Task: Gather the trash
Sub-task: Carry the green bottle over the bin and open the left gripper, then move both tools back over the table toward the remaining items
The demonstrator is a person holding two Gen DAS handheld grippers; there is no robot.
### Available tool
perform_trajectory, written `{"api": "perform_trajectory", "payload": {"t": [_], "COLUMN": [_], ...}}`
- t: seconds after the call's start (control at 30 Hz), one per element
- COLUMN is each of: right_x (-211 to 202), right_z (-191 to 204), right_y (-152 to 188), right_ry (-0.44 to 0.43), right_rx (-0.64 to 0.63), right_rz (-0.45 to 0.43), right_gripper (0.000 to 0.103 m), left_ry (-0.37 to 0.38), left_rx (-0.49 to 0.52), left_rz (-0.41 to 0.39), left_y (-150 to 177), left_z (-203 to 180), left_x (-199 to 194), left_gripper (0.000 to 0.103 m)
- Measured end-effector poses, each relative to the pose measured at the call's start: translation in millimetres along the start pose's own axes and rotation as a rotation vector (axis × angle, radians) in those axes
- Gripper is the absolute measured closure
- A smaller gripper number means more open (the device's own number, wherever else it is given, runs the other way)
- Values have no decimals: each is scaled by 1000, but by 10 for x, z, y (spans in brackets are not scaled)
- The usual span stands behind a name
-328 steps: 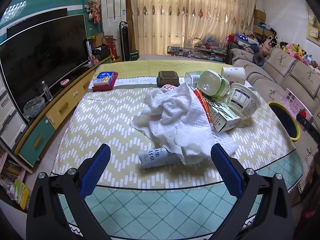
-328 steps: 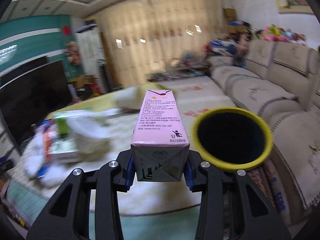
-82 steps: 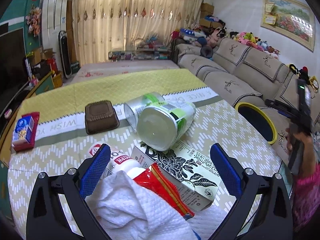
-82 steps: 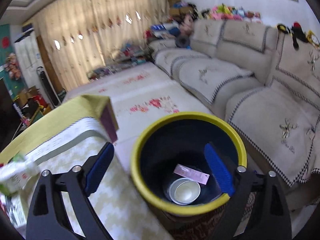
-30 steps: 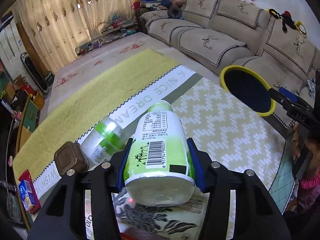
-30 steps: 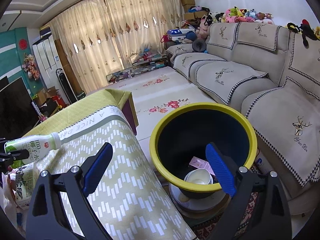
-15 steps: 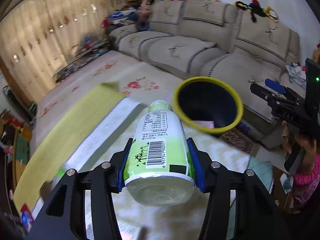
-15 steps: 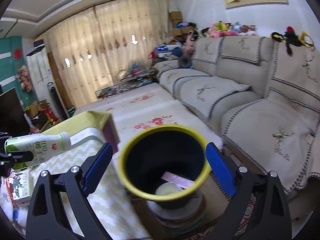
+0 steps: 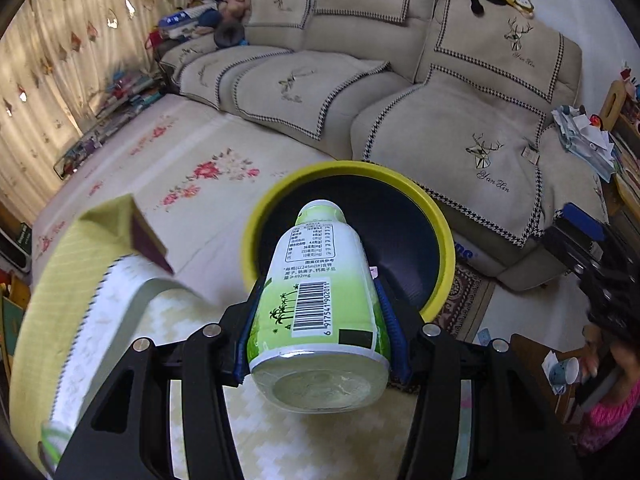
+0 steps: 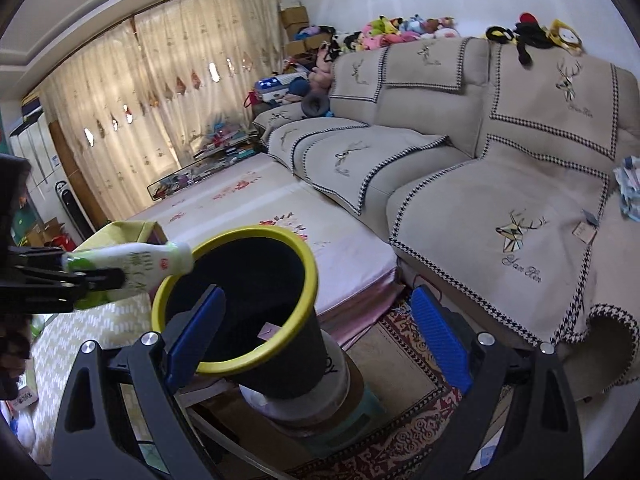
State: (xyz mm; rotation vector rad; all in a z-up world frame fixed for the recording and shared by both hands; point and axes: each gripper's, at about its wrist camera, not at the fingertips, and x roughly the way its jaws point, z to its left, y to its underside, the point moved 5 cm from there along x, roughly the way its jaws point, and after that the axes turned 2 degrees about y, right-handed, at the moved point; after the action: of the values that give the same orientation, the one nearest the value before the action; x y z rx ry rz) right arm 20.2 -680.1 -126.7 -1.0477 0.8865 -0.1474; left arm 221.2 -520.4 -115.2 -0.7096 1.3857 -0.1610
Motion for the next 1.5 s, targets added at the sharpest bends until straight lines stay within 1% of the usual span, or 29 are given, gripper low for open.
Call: {"api": "perform_trajectory", "payload": {"t": [0.17,0.23,0.27,0.33,0.37,0.4,0.47,0.5,0.57,0.63,0.67,0.7,0.73,0.8,0.83,0.9,0.93,0.97,1.0,1.03,1.17,1.23,1.27,1.37,1.47,1.5], "right_x": [55,79,73,84,86,89,80,81,84,83,77,70,59,37,20,-21,-46,-76,-101,-135,-270,-366,-414,-551,-663,-697], "right_z": [-96,-117,-93,-80,-76,-67,-27,-9,60,148,219,280,359,535,614,807,886,989,1088,1202,1666,1903,2013,2324,2582,2664], "right_y": [35,54,47,47,50,54,71,76,91,115,128,141,159,198,211,255,264,280,293,315,414,474,503,585,662,702], "right_ry": [7,7,6,5,5,3,-3,-9,-27,-47,-58,-70,-85,-113,-126,-152,-162,-176,-189,-206,-271,-299,-316,-382,-418,-430], "right_rx": [11,15,16,13,9,6,6,5,-3,-20,-31,-42,-55,-89,-104,-141,-154,-170,-185,-205,-280,-320,-337,-370,-408,-420], "right_rz": [11,19,21,26,27,28,30,32,38,44,49,53,56,65,69,76,77,79,81,84,99,96,97,112,123,130], "right_gripper": [14,14,14,14,14,14,14,14,14,14,14,14,14,14,14,14,14,14,14,14,14,14,14,14,14,14], "left_ry": [9,1,-23,-58,-60,-65,-94,-100,-103,-119,-146,-169,-195,-241,-283,-342,-386,-414,-454,-477,-578,-618,-649,-694,-705,-708], "left_rx": [-13,-21,-23,-26,-28,-27,-19,-23,-57,-96,-130,-161,-195,-256,-300,-361,-410,-442,-491,-523,-685,-722,-745,-792,-840,-852], "left_rz": [41,46,40,22,7,-10,-55,-74,-140,-213,-264,-296,-324,-363,-382,-394,-401,-407,-416,-422,-468,-473,-472,-474,-485,-488], "left_y": [-134,-169,-190,-205,-197,-185,-122,-83,10,153,291,423,568,867,1095,1437,1687,1848,2082,2241,3054,3314,3493,3876,4220,4291], "left_z": [-87,-83,-72,-53,-51,-29,0,26,60,113,174,224,303,461,561,713,822,873,955,1037,1311,1369,1402,1451,1449,1449], "left_x": [433,547,586,556,491,407,110,-32,-379,-764,-1023,-1213,-1399,-1701,-1888,-2110,-2272,-2367,-2509,-2613,-3114,-3259,-3355,-3506,-3606,-3620], "left_gripper": [51,51,50,39,31,27,24,21,14,11,9,6,5,5,5,5,5,5,5,5,5,5,5,5,5,5]}}
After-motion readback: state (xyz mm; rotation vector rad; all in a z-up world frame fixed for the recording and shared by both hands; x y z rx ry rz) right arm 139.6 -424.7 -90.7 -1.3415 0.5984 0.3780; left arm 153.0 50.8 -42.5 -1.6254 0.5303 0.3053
